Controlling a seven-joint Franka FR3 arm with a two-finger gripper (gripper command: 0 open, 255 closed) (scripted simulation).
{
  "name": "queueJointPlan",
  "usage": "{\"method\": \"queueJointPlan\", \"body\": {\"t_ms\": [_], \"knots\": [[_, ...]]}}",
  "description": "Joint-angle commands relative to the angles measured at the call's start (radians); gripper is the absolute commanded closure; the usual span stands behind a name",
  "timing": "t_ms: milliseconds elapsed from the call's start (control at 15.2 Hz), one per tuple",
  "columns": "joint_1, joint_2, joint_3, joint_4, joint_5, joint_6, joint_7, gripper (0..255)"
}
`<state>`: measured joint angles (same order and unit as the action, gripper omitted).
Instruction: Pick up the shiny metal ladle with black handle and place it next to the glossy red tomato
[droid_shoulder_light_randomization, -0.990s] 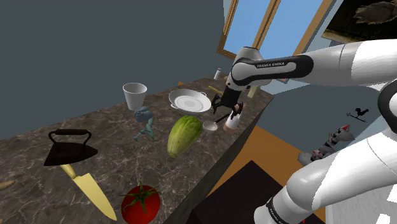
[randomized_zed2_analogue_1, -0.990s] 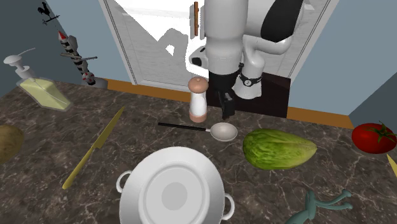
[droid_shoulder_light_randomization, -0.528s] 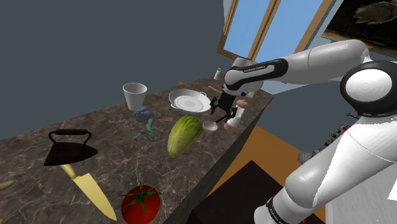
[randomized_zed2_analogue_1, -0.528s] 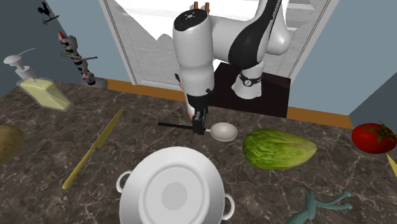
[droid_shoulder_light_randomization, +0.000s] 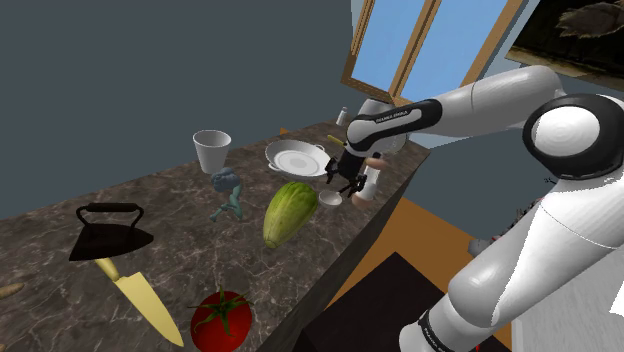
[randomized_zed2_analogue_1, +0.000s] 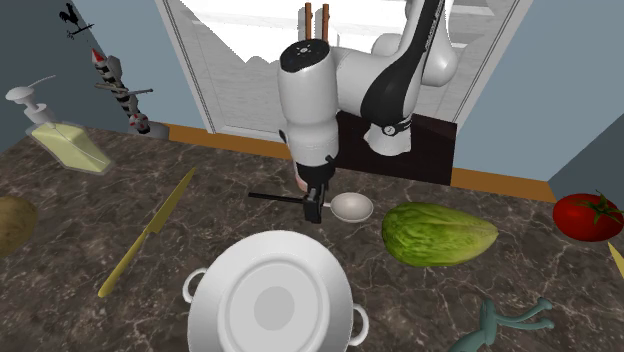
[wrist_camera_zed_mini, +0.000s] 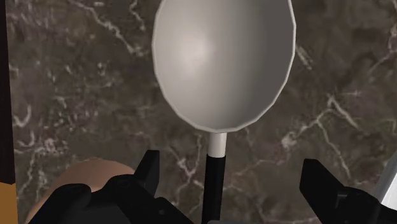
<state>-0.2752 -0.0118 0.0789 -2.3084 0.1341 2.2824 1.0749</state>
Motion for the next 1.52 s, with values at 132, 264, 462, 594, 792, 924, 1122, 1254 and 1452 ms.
{"method": "queueJointPlan", "body": {"t_ms": [132, 264, 462, 594, 792, 924, 1122, 1254, 1452], "knots": [[-0.009, 0.018, -0.007, -0.010, -0.004, 0.005, -0.004, 0], [-0.010, 0.018, -0.006, -0.010, -0.004, 0.005, -0.004, 0], [-0.016, 0.011, -0.011, -0.013, -0.003, 0.000, -0.015, 255], [-0.021, -0.005, -0.016, -0.026, -0.002, -0.004, -0.025, 255], [-0.020, 0.006, -0.015, -0.001, -0.005, -0.018, -0.019, 255], [-0.019, -0.018, -0.014, -0.019, -0.003, -0.024, -0.018, 255], [-0.011, 0.001, -0.005, 0.000, -0.005, -0.022, -0.001, 255], [-0.012, -0.015, -0.006, 0.011, -0.006, -0.049, 0.002, 255], [-0.012, -0.038, -0.006, 0.029, -0.008, -0.089, 0.005, 255]]}}
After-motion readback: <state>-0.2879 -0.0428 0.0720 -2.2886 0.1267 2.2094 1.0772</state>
